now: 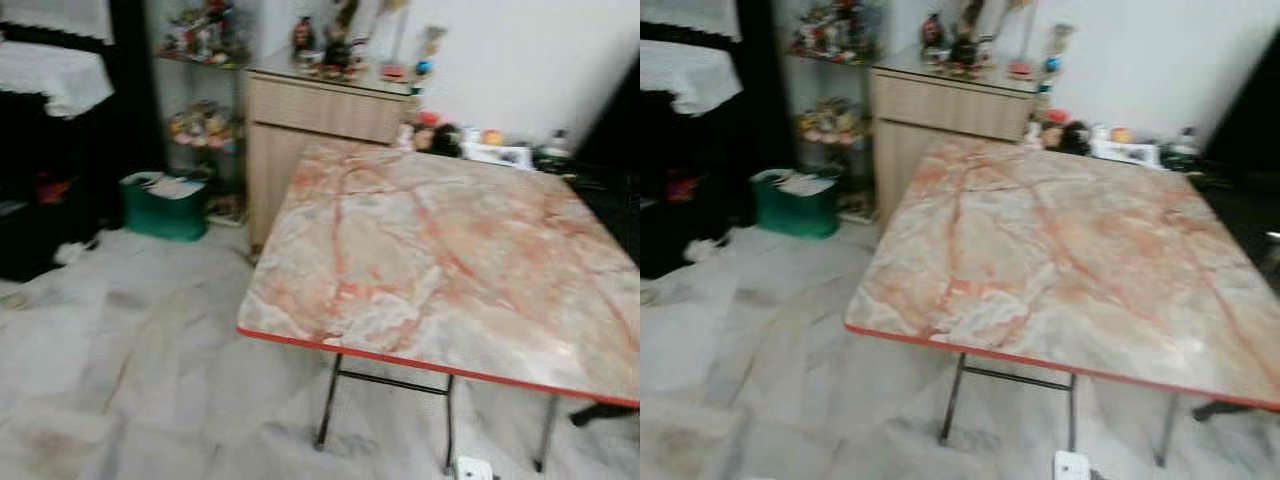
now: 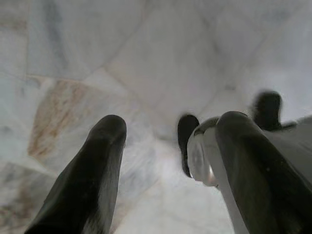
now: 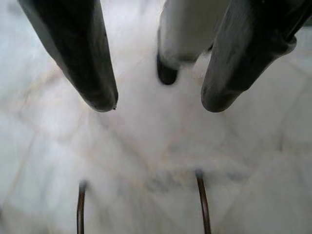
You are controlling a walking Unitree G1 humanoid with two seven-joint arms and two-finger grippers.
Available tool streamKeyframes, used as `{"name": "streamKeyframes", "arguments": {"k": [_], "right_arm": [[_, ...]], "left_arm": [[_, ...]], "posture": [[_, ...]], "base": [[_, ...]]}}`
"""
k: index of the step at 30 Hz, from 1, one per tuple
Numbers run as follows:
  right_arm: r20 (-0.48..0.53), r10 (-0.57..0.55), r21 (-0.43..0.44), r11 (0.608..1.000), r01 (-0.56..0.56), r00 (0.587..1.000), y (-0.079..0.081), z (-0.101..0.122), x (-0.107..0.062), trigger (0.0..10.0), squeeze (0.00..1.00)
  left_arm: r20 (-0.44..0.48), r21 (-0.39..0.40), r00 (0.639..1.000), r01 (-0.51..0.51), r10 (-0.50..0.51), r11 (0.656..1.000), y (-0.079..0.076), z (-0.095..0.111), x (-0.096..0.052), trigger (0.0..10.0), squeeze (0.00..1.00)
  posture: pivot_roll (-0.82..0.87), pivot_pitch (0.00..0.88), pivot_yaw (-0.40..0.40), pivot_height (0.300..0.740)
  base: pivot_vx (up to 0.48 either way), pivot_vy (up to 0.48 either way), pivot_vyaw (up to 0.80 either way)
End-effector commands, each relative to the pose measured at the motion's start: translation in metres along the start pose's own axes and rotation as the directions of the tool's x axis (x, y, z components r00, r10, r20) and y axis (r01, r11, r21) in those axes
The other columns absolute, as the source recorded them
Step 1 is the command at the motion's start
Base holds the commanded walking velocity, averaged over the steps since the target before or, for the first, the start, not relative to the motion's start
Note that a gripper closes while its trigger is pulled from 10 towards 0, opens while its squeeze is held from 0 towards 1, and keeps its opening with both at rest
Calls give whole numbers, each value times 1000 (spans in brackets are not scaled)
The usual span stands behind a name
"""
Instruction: Hang hanger
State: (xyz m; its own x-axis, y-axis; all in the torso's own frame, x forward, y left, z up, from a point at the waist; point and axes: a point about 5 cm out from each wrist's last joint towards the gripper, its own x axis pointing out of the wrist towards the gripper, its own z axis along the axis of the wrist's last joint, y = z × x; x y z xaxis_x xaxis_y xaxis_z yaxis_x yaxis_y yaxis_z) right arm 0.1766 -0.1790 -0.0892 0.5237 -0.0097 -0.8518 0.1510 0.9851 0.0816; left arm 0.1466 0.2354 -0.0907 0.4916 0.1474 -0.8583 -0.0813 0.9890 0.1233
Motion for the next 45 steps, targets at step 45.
{"name": "streamKeyframes", "arguments": {"k": [45], "right_arm": [[1, 13, 126, 992, -13, 1000, -11, -4, -2, 10000, 0]], "left_arm": [[67, 170, 990, 114, -127, 979, -27, 34, 5, 10000, 0]], "posture": [[170, 0, -61, 740]], "base": [[0, -422, -71]]}}
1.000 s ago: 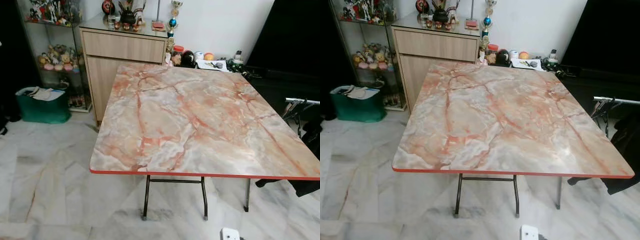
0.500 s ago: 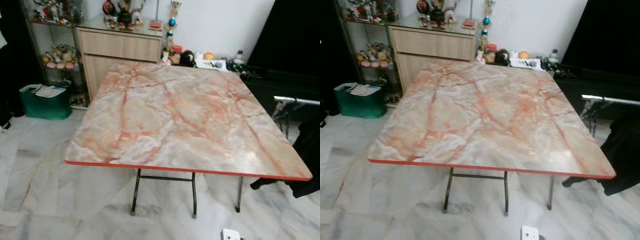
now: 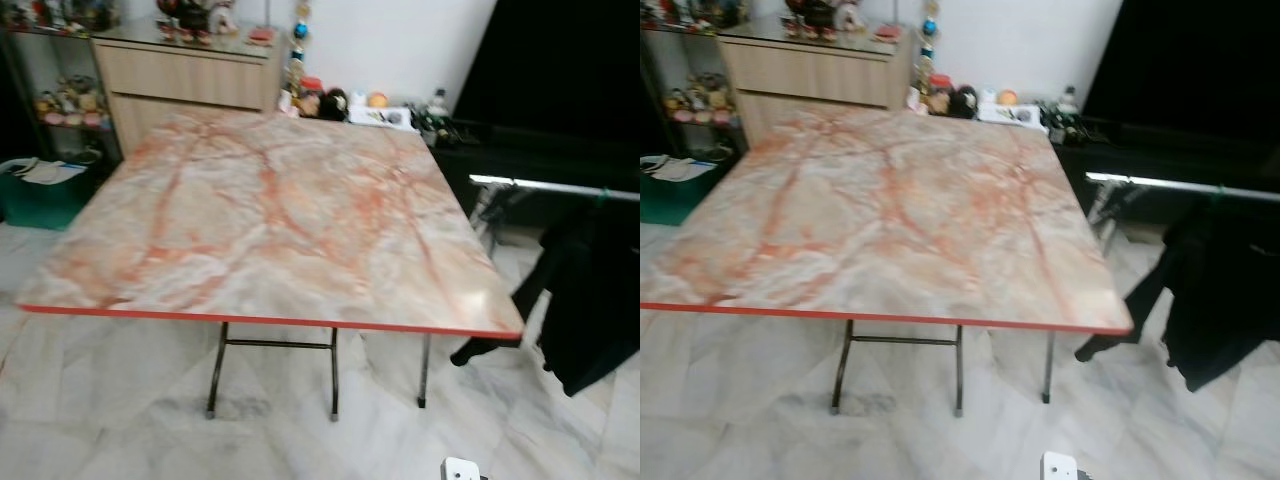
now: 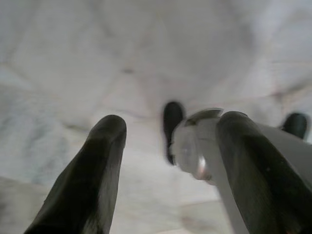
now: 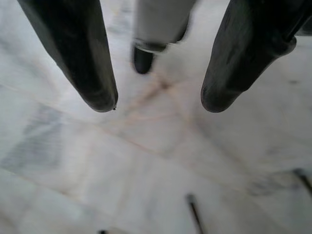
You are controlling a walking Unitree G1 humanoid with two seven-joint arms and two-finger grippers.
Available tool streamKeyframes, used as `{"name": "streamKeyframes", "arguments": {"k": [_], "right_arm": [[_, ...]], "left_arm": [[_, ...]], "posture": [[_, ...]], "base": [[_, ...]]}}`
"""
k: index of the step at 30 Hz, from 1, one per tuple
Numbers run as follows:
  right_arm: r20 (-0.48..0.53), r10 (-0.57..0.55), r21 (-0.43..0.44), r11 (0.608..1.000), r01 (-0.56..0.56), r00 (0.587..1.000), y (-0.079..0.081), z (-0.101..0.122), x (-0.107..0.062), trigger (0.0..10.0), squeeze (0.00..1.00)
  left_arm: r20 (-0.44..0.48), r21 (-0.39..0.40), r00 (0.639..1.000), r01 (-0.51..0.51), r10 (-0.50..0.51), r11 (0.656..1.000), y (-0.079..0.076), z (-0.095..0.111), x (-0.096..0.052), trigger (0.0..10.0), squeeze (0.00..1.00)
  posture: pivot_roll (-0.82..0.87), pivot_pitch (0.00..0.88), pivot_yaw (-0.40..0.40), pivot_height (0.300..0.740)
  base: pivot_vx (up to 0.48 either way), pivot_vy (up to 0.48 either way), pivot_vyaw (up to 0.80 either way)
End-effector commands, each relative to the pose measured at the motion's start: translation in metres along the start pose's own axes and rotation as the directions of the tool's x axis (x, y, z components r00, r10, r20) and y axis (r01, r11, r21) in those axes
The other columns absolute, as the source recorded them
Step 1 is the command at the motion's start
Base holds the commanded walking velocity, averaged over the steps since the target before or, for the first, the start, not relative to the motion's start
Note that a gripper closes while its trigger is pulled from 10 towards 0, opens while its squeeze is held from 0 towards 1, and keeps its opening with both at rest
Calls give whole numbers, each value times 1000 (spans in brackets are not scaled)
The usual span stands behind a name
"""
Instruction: Hang hanger
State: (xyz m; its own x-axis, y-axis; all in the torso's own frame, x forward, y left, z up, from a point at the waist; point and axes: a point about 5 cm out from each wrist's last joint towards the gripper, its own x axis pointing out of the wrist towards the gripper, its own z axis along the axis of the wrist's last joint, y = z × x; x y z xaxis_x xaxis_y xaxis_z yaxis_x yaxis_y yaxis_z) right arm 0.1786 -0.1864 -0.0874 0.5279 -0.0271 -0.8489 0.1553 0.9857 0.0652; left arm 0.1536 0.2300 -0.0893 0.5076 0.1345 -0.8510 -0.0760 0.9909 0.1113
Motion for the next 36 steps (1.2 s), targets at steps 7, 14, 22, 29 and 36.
{"name": "streamKeyframes", "arguments": {"k": [7, 14, 22, 29, 36], "right_arm": [[-20, 31, 104, 994, -28, 999, -4, -11, -2, 10000, 0], [-20, 31, 104, 994, -28, 999, -4, -11, -2, 10000, 0], [-20, 31, 104, 994, -28, 999, -4, -11, -2, 10000, 0], [-20, 31, 104, 994, -28, 999, -4, -11, -2, 10000, 0], [-13, 35, 117, 993, -33, 999, -2, -11, -2, 10000, 0]], "left_arm": [[47, 163, 992, 105, -114, 981, -22, 25, 4, 10000, 0], [47, 163, 992, 105, -114, 981, -22, 25, 4, 10000, 0], [47, 163, 992, 105, -114, 981, -22, 25, 4, 10000, 0], [47, 163, 992, 105, -114, 981, -22, 25, 4, 10000, 0], [37, 157, 993, 104, -111, 982, -21, 21, 4, 10000, 0]], "posture": [[167, 0, -63, 740], [167, 0, -63, 740], [167, 0, -63, 740], [167, 0, -63, 740], [156, 0, -58, 740]], "base": [[0, -480, 0], [0, -480, 0], [0, -480, 0], [0, -480, 0], [0, -480, 0]]}}
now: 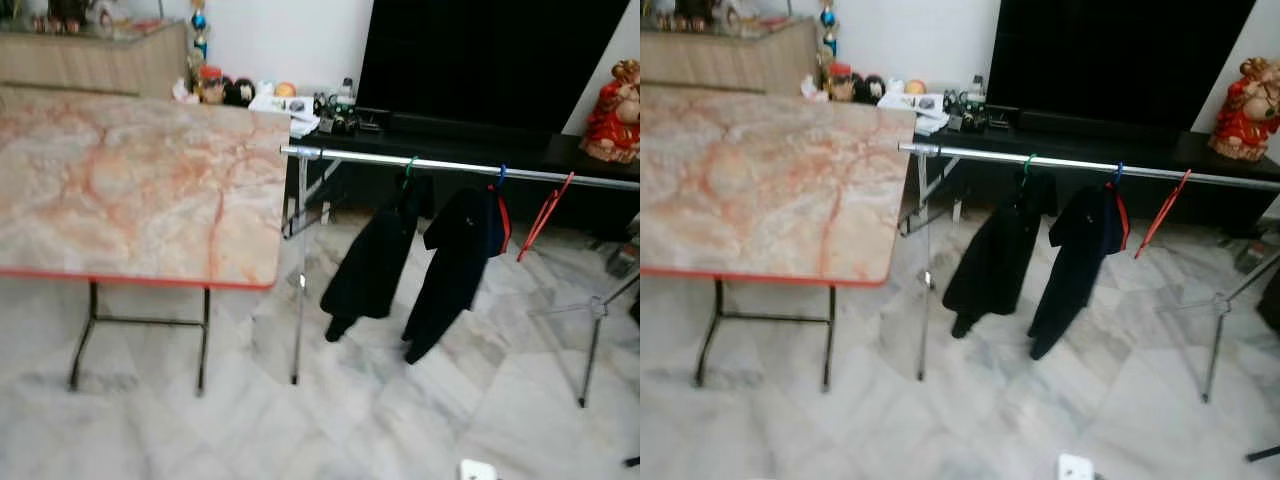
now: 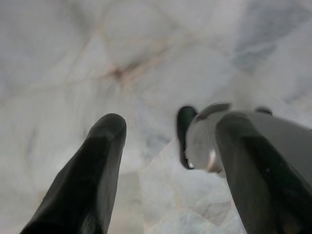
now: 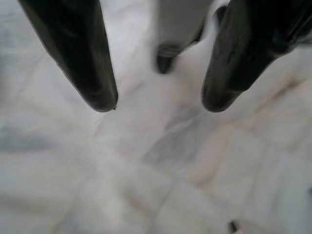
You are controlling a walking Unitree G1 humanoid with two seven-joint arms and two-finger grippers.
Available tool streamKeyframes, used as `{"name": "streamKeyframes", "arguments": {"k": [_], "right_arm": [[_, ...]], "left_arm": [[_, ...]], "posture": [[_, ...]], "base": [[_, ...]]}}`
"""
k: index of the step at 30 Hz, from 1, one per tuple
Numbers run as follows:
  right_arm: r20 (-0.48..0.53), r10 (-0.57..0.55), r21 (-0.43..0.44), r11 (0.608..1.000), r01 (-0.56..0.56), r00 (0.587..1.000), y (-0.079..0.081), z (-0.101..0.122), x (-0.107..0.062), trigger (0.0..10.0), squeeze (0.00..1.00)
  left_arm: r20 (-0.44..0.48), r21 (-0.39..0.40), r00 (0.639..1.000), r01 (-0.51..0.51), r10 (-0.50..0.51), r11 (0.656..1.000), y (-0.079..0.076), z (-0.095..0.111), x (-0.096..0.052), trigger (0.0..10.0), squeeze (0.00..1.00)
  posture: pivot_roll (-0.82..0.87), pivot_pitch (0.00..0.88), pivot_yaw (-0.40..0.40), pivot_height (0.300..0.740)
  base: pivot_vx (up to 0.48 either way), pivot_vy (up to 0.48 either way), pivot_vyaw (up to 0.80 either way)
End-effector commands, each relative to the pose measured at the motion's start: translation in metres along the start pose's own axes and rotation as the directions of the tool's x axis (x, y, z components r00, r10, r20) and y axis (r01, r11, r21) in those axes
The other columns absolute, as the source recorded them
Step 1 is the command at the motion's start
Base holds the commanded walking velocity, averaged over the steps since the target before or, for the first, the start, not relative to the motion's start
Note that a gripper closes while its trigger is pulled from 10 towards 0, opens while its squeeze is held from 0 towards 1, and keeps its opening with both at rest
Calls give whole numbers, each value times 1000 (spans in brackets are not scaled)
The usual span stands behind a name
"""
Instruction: Hang hanger
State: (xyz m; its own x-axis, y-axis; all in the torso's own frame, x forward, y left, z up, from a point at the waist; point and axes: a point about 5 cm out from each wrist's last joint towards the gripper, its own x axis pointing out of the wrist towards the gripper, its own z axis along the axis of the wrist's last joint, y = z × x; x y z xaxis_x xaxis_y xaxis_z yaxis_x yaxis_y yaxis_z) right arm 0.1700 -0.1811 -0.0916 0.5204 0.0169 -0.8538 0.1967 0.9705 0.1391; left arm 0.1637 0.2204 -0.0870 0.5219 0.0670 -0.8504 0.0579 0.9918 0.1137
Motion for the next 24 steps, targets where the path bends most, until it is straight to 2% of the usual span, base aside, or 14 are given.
{"name": "streamKeyframes", "arguments": {"k": [1, 15, 21, 24], "right_arm": [[19, 1, 65, 998, -2, 1000, -1, 0, 0, 10000, 0], [45, 17, 71, 997, -20, 999, 11, 17, 3, 10000, 0], [54, 21, 68, 997, -25, 998, 13, 25, 4, 10000, 0], [42, 17, 70, 997, -20, 999, 9, 14, 2, 10000, 0]], "left_arm": [[15, 32, 999, 35, -36, 999, -8, 8, 2, 10000, 0], [39, 19, 998, 50, -51, 999, -10, 12, 2, 10000, 0], [38, 15, 998, 53, -54, 998, -9, 13, 2, 10000, 0], [36, 15, 998, 57, -57, 998, -9, 11, 2, 10000, 0]], "posture": [[154, 0, -58, 740], [150, 0, -57, 740], [146, 0, -54, 740], [143, 0, -52, 740]], "base": [[0, 0, 0], [0, 0, 0], [342, 0, 0], [356, 0, 0]]}}
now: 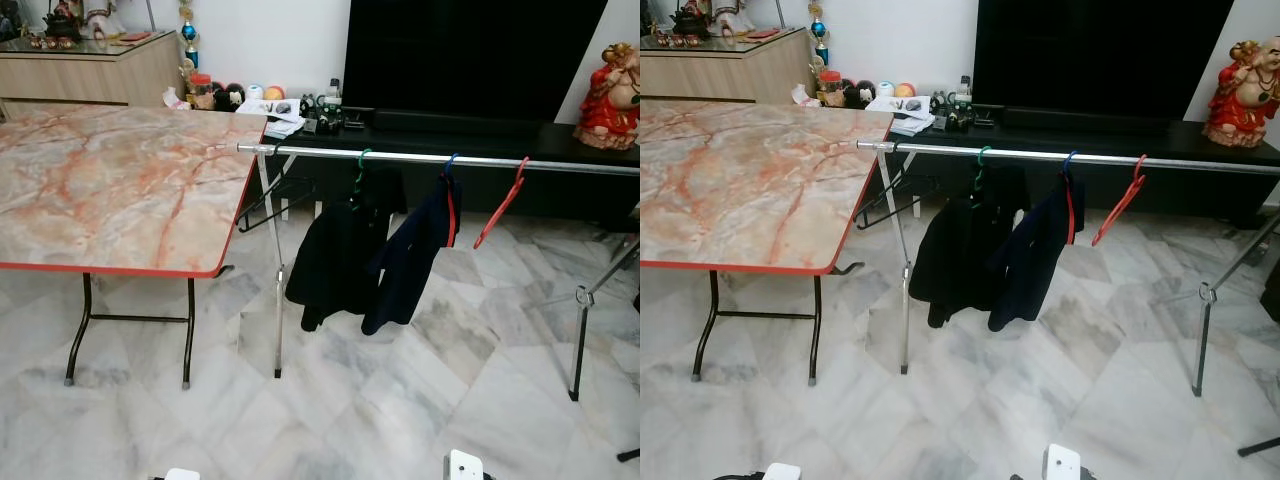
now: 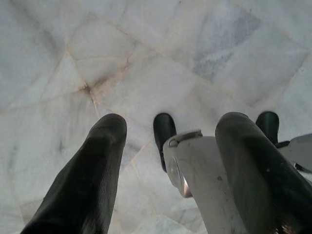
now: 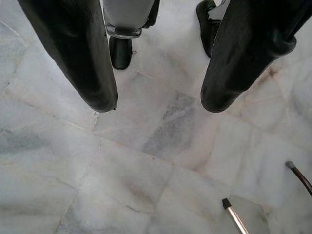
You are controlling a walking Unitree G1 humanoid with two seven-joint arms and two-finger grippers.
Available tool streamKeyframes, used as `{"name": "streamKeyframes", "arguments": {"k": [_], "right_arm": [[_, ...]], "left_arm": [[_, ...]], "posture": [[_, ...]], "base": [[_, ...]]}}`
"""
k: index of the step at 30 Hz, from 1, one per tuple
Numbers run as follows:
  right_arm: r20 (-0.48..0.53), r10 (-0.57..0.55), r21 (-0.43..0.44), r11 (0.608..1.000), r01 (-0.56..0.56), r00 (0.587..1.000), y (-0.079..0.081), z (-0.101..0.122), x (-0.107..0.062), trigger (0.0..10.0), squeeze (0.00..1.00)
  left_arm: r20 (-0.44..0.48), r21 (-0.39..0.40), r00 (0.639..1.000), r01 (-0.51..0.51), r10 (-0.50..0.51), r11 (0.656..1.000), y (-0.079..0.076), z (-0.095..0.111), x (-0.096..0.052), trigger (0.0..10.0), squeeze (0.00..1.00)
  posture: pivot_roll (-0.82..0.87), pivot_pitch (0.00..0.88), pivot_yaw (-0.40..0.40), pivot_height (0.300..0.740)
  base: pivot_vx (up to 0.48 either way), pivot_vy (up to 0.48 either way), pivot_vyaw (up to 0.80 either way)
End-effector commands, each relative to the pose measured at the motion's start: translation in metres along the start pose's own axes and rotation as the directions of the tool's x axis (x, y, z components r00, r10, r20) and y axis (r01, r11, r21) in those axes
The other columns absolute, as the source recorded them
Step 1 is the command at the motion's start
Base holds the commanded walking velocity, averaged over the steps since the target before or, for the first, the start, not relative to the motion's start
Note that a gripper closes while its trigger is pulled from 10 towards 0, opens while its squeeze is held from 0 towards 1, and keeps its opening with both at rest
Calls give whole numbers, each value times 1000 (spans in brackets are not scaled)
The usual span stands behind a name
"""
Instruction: Hang hanger
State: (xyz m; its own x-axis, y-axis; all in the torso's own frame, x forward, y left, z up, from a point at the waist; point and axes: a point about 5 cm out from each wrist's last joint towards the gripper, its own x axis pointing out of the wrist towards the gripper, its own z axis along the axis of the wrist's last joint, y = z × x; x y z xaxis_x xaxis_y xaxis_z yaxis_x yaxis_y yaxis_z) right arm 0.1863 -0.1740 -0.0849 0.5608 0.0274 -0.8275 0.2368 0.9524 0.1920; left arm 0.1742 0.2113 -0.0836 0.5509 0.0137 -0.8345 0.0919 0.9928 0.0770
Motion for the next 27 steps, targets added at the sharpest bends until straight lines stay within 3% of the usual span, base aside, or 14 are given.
{"name": "streamKeyframes", "arguments": {"k": [1, 13, 17, 27], "right_arm": [[-2, -5, 6, 1000, 6, 1000, -2, -2, -1, 10000, 0], [29, -10, 19, 1000, 9, 1000, -1, 5, 0, 10000, 0], [29, -14, 20, 1000, 14, 999, -12, 0, -3, 10000, 0], [3, -49, 6, 999, 49, 999, -34, -9, -8, 10000, 0]], "left_arm": [[-3, 5, 1000, 9, -9, 1000, -1, -1, 0, 10000, 0], [11, 0, 1000, 2, -2, 1000, 0, 5, 1, 10000, 0], [-18, -1, 1000, 6, -6, 1000, -2, -5, 0, 10000, 0], [-21, -9, 1000, 16, -16, 1000, -6, -7, 0, 10000, 0]], "posture": [[143, 0, -52, 740], [144, 0, -54, 740], [147, 0, -60, 740], [145, 0, -68, 740]], "base": [[356, 0, 0], [363, 0, 0], [368, 0, 0], [368, 0, 0]]}}
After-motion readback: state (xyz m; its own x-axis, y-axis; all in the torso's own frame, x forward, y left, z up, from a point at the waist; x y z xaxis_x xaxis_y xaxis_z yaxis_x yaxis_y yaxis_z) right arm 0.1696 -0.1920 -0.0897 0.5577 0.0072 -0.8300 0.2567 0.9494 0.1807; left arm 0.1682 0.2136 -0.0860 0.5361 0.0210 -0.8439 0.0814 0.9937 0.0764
